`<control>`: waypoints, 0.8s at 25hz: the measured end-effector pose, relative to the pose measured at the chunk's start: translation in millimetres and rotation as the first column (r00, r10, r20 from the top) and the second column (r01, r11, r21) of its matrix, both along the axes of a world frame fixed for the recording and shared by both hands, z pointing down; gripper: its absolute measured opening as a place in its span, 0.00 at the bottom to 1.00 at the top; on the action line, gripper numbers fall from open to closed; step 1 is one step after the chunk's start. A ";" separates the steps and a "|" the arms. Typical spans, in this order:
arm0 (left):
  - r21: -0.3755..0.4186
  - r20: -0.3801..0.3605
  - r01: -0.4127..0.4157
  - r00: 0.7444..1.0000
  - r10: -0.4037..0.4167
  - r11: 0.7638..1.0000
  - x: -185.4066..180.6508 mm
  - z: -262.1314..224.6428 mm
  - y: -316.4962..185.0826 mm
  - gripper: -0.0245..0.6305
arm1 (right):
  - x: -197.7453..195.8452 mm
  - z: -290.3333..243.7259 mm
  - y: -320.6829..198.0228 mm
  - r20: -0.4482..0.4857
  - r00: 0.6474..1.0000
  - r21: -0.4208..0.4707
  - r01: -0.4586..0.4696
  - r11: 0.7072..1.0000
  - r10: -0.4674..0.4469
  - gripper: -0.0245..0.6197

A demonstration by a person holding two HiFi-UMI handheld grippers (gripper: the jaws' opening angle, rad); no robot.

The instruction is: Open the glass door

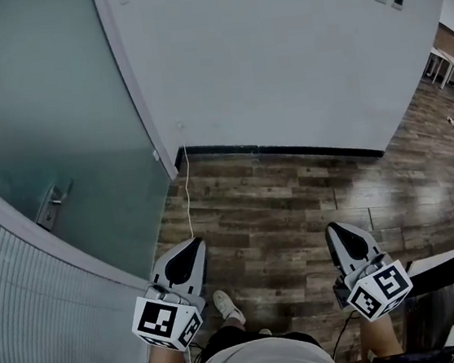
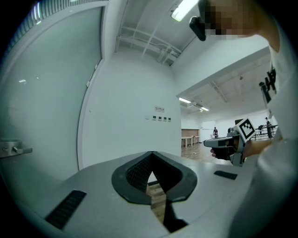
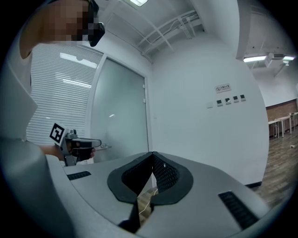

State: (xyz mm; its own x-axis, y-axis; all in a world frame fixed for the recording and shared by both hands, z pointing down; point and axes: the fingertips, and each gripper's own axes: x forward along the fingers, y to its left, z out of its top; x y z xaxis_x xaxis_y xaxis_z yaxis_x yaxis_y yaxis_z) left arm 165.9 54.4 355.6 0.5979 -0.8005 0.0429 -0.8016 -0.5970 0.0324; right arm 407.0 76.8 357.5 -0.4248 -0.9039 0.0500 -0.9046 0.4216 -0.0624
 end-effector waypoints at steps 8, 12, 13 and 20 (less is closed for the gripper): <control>0.006 -0.020 0.071 0.997 -0.071 0.997 -58.0 -5.4 -94.5 0.04 | -69.1 -8.8 -104.4 -0.038 0.994 0.013 0.104 0.995 -0.103 0.04; 0.019 -0.026 0.126 0.992 -0.126 0.992 -100.0 -13.8 -138.5 0.04 | -108.4 -16.5 -160.1 -0.034 0.988 0.022 0.150 0.988 -0.149 0.04; 0.021 -0.028 0.144 0.989 -0.143 0.989 -112.9 -15.6 -147.6 0.04 | -120.3 -18.3 -173.5 -0.033 0.986 0.026 0.164 0.986 -0.163 0.04; 0.041 -0.014 0.314 0.949 -0.314 0.949 -214.5 -21.6 -189.1 0.04 | -221.5 -17.1 -249.8 -0.028 0.946 0.046 0.324 0.945 -0.323 0.04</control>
State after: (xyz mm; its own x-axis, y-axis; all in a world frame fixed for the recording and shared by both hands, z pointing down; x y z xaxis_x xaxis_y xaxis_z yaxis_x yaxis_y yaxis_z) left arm -48.5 -134.7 334.1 0.3164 -0.9486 0.0020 -0.9485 -0.3163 0.0189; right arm 185.6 -173.0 340.5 -0.6941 -0.7196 0.0204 -0.7199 0.6938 -0.0179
